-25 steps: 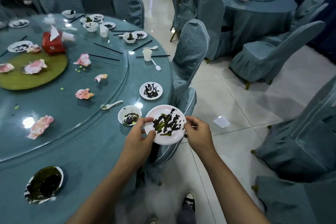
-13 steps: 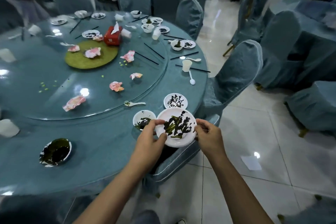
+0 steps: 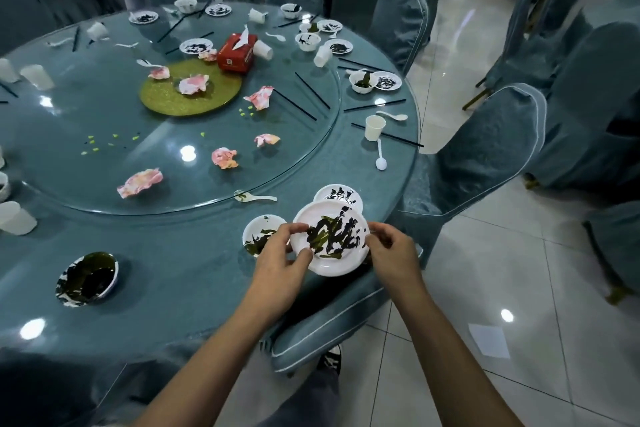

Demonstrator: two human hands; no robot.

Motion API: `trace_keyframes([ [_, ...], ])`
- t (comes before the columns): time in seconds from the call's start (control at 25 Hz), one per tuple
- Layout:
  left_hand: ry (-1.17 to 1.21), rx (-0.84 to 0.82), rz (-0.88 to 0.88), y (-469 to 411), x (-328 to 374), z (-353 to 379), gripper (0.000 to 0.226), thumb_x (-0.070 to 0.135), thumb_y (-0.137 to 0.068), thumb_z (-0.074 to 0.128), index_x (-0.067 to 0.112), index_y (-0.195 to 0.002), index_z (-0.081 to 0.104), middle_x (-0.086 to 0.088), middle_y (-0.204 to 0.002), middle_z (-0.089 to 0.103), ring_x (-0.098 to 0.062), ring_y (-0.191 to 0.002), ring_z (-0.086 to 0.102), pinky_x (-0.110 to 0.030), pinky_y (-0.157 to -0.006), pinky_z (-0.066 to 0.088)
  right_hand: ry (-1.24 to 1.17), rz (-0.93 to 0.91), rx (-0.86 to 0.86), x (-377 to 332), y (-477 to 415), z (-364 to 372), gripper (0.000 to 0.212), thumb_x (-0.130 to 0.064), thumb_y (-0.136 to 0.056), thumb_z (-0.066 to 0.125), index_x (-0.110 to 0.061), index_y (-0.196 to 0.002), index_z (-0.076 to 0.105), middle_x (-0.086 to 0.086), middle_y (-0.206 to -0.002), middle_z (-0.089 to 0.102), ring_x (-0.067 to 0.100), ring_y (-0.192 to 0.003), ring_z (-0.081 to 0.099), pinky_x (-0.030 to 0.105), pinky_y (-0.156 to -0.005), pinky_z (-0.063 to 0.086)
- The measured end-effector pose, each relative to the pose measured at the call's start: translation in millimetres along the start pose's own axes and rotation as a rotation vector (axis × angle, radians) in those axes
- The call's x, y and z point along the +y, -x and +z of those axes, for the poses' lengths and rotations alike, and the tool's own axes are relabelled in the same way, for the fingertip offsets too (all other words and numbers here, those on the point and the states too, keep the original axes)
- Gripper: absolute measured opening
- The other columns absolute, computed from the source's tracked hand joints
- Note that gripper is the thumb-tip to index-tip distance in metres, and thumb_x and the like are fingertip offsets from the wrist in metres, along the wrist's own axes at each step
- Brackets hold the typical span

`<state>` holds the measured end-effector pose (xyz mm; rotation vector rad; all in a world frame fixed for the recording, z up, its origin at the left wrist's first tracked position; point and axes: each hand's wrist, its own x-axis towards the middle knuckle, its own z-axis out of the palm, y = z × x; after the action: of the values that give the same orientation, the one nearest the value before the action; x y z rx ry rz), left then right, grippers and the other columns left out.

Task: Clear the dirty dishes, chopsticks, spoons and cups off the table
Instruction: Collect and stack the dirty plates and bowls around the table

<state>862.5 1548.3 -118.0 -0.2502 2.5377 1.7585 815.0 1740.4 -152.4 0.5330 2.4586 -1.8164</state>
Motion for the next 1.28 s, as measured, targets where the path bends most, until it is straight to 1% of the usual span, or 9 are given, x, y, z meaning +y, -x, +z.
trace_keyframes([
  [0.16,-0.024,0.004,-0.040,-36,-2,23,0.032,0.012,-0.098,0.059,0.027,-0.125,0.059,0.006,-0.126,0.061,0.014,-0.097,0.057,-0.004,-0.077,0.042,0.054,0.009,-0.015,0,-43,-7,0.025,-0.014,-0.094,0.065,-0.017,-0.117,0.073,-0.008,-0.096,0.074,0.014,-0.092,0.071,0.044,-0.092,0.058],
  [0.36,0.003,0.001,-0.097,-83,-5,49,0.030,0.009,-0.098,0.059,0.023,-0.124,0.060,0.009,-0.122,0.063,0.018,-0.091,0.059,-0.002,-0.075,0.042,0.135,0.048,-0.059,3,-96,-12,0.024,-0.015,-0.093,0.066,-0.020,-0.115,0.074,-0.009,-0.092,0.073,0.014,-0.088,0.071,0.043,-0.089,0.059],
  [0.52,-0.016,-0.024,-0.138,-115,-12,64,0.030,0.012,-0.097,0.059,0.029,-0.122,0.060,0.013,-0.122,0.064,0.018,-0.093,0.059,-0.004,-0.076,0.043,0.209,0.080,-0.075,4,-129,-12,0.024,-0.015,-0.094,0.065,-0.018,-0.117,0.073,-0.011,-0.090,0.071,0.008,-0.085,0.066,0.027,-0.082,0.051],
  [0.64,-0.023,-0.040,-0.175,-129,-18,72,0.030,0.013,-0.097,0.058,0.029,-0.123,0.059,0.013,-0.126,0.062,0.013,-0.098,0.060,-0.003,-0.078,0.042,0.243,0.099,-0.106,4,-149,-11,0.024,-0.016,-0.094,0.065,-0.019,-0.116,0.073,-0.009,-0.089,0.070,0.010,-0.085,0.065,0.024,-0.079,0.047],
  [0.72,-0.040,-0.054,-0.204,-137,-24,78,0.031,0.015,-0.097,0.058,0.029,-0.125,0.059,0.011,-0.131,0.060,0.003,-0.108,0.061,-0.011,-0.089,0.044,0.259,0.116,-0.130,5,-159,-8,0.023,-0.016,-0.094,0.065,-0.019,-0.115,0.074,-0.007,-0.090,0.070,0.012,-0.085,0.065,0.027,-0.081,0.049],
  [0.8,-0.071,-0.051,-0.243,-146,-32,85,0.032,0.017,-0.096,0.058,0.030,-0.125,0.059,0.009,-0.133,0.059,-0.009,-0.114,0.060,-0.027,-0.101,0.046,0.280,0.121,-0.163,8,-172,-4,0.022,-0.016,-0.094,0.064,-0.019,-0.114,0.074,-0.008,-0.090,0.071,0.012,-0.085,0.065,0.031,-0.084,0.053],
  [0.88,-0.098,-0.042,-0.295,-153,-37,91,0.032,0.018,-0.096,0.059,0.030,-0.125,0.059,0.007,-0.132,0.060,-0.013,-0.114,0.060,-0.036,-0.104,0.046,0.306,0.116,-0.191,10,-183,1,0.022,-0.015,-0.093,0.063,-0.019,-0.112,0.074,-0.008,-0.089,0.070,0.012,-0.085,0.065,0.029,-0.084,0.052],
  [1.08,-0.092,0.018,-0.402,-175,-47,108,0.032,0.016,-0.093,0.061,0.026,-0.124,0.061,0.001,-0.126,0.064,-0.020,-0.114,0.061,-0.045,-0.106,0.045,0.350,0.112,-0.253,20,-210,14,0.024,-0.012,-0.091,0.063,-0.016,-0.112,0.074,-0.008,-0.092,0.070,0.013,-0.092,0.066,0.030,-0.091,0.052],
  [1.28,-0.081,0.075,-0.525,-197,-58,122,0.033,0.016,-0.093,0.061,0.025,-0.125,0.062,-0.002,-0.126,0.063,-0.024,-0.115,0.059,-0.041,-0.107,0.042,0.352,0.162,-0.306,36,-239,30,0.025,-0.012,-0.091,0.063,-0.015,-0.113,0.073,-0.008,-0.092,0.069,0.013,-0.092,0.066,0.026,-0.087,0.049],
])
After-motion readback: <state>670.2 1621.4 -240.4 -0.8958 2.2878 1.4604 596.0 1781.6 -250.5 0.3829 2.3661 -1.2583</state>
